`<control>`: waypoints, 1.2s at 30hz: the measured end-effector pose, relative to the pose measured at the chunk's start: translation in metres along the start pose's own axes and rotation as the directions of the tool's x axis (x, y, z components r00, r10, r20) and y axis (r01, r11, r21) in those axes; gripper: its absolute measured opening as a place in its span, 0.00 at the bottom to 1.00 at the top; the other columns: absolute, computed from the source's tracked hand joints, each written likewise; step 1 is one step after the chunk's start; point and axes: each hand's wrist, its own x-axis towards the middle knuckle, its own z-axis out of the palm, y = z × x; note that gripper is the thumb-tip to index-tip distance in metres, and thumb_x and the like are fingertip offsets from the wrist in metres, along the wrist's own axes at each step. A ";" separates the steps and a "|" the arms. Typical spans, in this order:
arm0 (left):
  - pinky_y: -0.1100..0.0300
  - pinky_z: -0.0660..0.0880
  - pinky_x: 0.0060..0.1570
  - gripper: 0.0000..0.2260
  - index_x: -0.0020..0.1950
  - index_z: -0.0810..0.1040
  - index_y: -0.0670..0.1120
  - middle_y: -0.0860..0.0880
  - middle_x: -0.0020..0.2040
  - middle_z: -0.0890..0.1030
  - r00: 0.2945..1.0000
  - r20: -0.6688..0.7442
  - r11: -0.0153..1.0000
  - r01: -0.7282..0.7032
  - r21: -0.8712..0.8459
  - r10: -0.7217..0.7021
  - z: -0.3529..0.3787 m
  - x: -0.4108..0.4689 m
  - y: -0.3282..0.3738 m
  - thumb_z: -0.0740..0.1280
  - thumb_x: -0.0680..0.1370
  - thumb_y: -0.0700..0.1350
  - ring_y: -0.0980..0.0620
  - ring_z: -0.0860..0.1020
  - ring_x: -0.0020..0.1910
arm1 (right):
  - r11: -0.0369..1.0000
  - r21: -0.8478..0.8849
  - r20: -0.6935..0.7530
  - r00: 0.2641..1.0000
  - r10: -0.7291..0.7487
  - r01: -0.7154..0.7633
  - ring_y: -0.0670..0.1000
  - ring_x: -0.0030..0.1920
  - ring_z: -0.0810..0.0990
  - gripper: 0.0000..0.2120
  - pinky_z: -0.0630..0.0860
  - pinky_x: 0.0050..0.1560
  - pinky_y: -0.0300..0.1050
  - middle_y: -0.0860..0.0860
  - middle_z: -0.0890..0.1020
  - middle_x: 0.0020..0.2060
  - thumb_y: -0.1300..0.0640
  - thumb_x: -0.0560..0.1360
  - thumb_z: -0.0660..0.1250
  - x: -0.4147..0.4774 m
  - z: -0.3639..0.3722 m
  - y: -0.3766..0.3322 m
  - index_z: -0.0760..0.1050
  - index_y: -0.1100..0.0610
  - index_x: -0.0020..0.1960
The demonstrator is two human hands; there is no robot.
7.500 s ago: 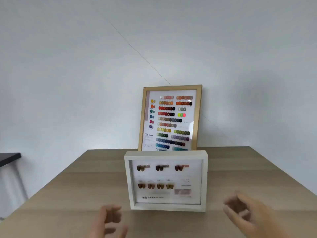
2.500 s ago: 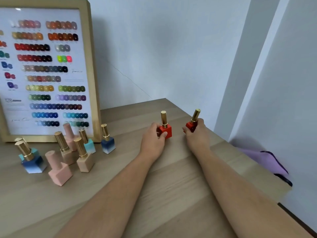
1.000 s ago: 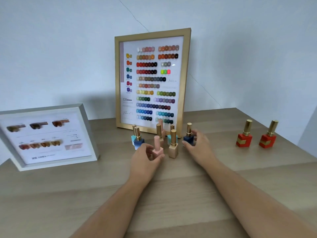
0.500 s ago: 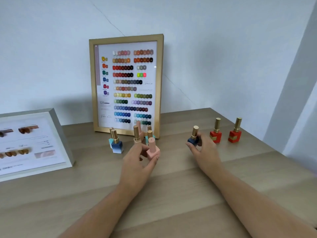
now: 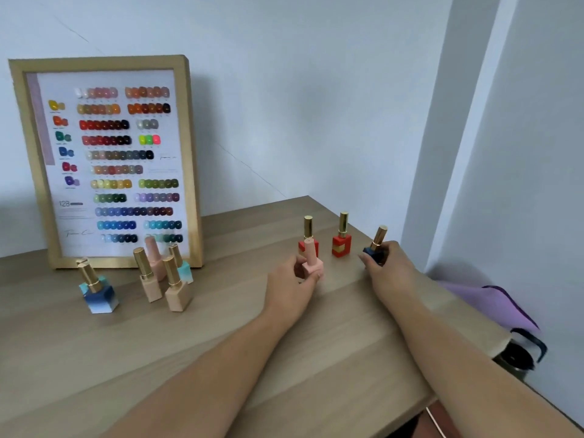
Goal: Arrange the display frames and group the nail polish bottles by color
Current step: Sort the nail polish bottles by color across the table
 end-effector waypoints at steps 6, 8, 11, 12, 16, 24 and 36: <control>0.61 0.74 0.42 0.09 0.44 0.75 0.51 0.52 0.43 0.80 0.999 0.027 0.998 -0.020 0.060 0.019 0.041 0.036 0.006 0.74 0.70 0.46 0.54 0.78 0.41 | 0.996 -0.092 0.016 1.000 -0.017 0.018 0.45 0.41 0.76 0.11 0.69 0.41 0.36 0.45 0.78 0.41 0.52 0.71 0.71 0.020 0.004 0.010 0.71 0.52 0.48; 0.63 0.72 0.40 0.10 0.44 0.74 0.51 0.53 0.43 0.79 0.999 0.031 0.996 -0.027 0.086 0.025 0.048 0.042 0.006 0.74 0.70 0.46 0.55 0.77 0.42 | 0.993 -0.115 0.022 0.999 -0.024 0.026 0.48 0.44 0.77 0.12 0.69 0.45 0.40 0.47 0.78 0.44 0.52 0.70 0.72 0.025 0.004 0.013 0.72 0.53 0.49; 0.63 0.71 0.40 0.10 0.44 0.73 0.53 0.55 0.43 0.77 0.999 0.048 0.993 -0.022 0.119 0.016 0.052 0.048 0.003 0.74 0.69 0.47 0.56 0.76 0.42 | 0.988 -0.147 0.046 0.998 -0.031 0.038 0.48 0.44 0.76 0.13 0.69 0.47 0.40 0.47 0.78 0.44 0.51 0.70 0.72 0.029 0.006 0.015 0.71 0.52 0.49; 0.64 0.71 0.39 0.10 0.44 0.73 0.53 0.55 0.42 0.77 0.999 0.052 0.992 -0.020 0.124 0.014 0.053 0.048 0.002 0.74 0.69 0.47 0.57 0.75 0.42 | 0.984 -0.171 0.054 0.998 -0.032 0.041 0.48 0.45 0.75 0.13 0.69 0.47 0.41 0.48 0.78 0.45 0.51 0.70 0.72 0.030 0.007 0.016 0.71 0.53 0.50; 0.62 0.74 0.42 0.11 0.45 0.73 0.52 0.54 0.44 0.78 0.998 0.064 0.992 -0.007 0.126 -0.001 0.053 0.048 0.002 0.74 0.69 0.46 0.55 0.76 0.44 | 0.972 -0.233 0.074 0.997 -0.014 0.031 0.51 0.51 0.76 0.18 0.71 0.51 0.44 0.52 0.79 0.52 0.50 0.70 0.71 0.031 0.008 0.015 0.72 0.56 0.56; 0.62 0.75 0.46 0.17 0.52 0.71 0.51 0.53 0.47 0.76 0.999 0.030 0.998 0.031 0.049 -0.033 0.029 0.020 0.006 0.75 0.69 0.46 0.55 0.76 0.46 | 0.972 -0.236 0.024 1.000 0.021 -0.014 0.53 0.59 0.74 0.29 0.71 0.58 0.46 0.53 0.74 0.58 0.49 0.67 0.74 0.016 0.001 0.003 0.68 0.56 0.63; 0.72 0.70 0.39 0.11 0.46 0.71 0.55 0.58 0.40 0.75 0.938 -0.246 0.956 -0.191 0.223 0.245 -0.101 -0.062 -0.020 0.71 0.71 0.45 0.61 0.75 0.43 | 0.927 0.053 0.234 0.898 -0.373 0.372 0.43 0.45 0.74 0.15 0.71 0.43 0.32 0.42 0.74 0.45 0.51 0.69 0.73 -0.092 0.052 -0.064 0.69 0.48 0.50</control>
